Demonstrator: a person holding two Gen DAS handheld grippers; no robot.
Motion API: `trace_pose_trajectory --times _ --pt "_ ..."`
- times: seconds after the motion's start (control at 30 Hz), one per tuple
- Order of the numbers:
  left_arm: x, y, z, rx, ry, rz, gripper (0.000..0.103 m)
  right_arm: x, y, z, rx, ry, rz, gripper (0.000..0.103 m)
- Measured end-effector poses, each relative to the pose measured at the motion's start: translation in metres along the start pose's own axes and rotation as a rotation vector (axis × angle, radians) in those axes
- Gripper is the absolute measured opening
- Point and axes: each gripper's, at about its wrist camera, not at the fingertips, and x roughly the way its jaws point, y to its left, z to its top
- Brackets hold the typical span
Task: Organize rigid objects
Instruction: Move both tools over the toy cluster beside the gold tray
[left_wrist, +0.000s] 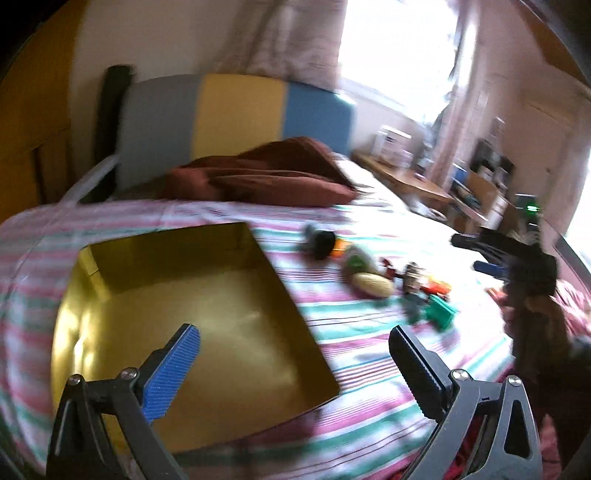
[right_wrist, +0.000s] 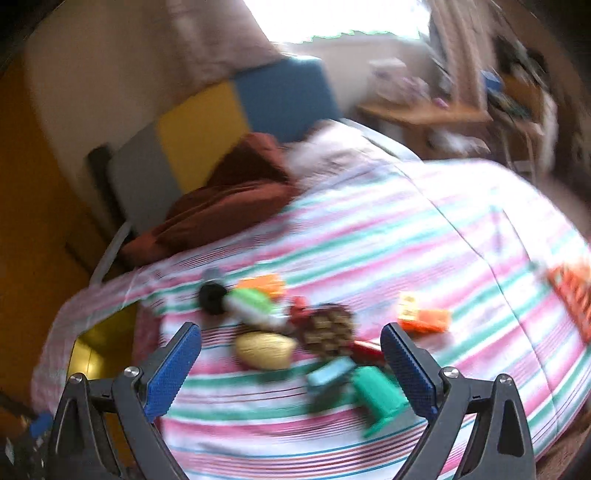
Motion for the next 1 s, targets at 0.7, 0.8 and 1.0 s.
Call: trace_pose_trajectory --times 0.7,0.8,1.0 --pt "0.184 -0.158 0.027 0.329 0.318 -0.246 0.090 -0.008 -0.123 0.011 0.469 -0.046 -0.043 0.099" --pt "0.204 -0.173 0.026 0.370 0.349 -0.254 0.080 -0.006 -0.121 0.011 0.458 -0.039 -0.030 0.099" --pt "0.243 -0.192 0.021 0.429 0.387 -0.227 0.070 0.002 -0.116 0.011 0.441 0.005 -0.021 0.099"
